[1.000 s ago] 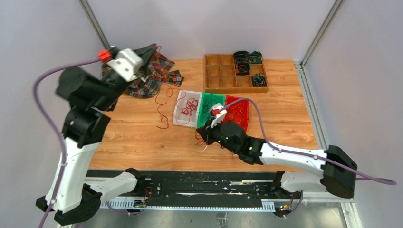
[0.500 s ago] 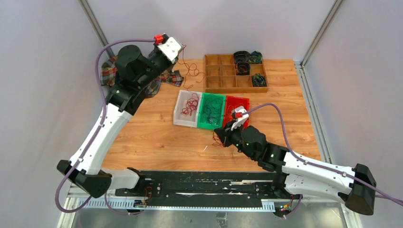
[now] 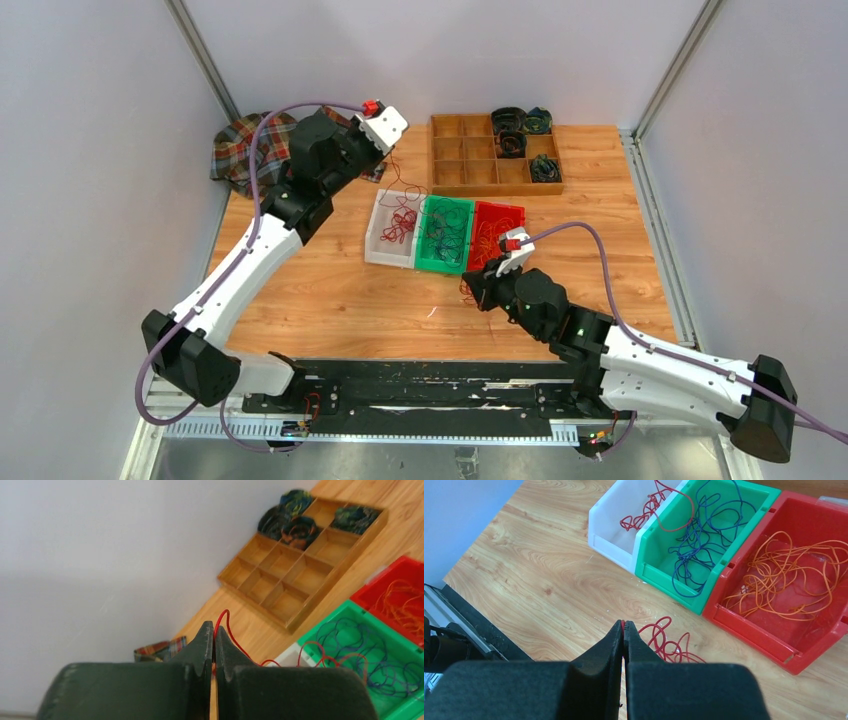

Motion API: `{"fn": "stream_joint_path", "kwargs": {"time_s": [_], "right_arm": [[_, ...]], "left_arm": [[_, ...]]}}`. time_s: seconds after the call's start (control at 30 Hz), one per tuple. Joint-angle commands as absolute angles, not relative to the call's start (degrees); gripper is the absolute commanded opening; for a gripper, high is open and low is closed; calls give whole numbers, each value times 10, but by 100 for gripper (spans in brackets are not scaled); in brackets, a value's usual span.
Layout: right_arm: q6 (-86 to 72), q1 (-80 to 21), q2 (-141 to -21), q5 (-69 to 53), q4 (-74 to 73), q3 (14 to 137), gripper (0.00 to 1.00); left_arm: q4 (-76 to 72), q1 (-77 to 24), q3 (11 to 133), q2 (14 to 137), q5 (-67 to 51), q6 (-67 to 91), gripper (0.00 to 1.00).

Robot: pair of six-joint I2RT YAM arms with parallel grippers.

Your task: Untangle the cables

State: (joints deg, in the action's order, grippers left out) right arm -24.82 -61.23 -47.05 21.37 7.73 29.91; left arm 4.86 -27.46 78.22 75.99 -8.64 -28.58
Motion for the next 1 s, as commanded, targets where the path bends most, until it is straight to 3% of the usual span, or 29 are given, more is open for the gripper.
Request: {"fn": "stream_joint_path", "kwargs": {"time_s": [0.0,0.23,0.43,0.7,0.97], "right_arm": [[-268,-600,-464,229,72,284,1],[-276,-599,-466,226,71,281,0],[-276,-599,-472,222,69,283,1],[-283,-598,-483,219,69,287,1],[-292,-598,-477,228,79,273,1]], "left_arm": [[-4,-276,755,746,-22,-317,1],[-44,-276,727,748,105,-327,0],[-42,-266,688,721,114,-319,0],[37,-265,675,715,5,-292,1],[70,-271,709,791,-50,-244,1]]}}
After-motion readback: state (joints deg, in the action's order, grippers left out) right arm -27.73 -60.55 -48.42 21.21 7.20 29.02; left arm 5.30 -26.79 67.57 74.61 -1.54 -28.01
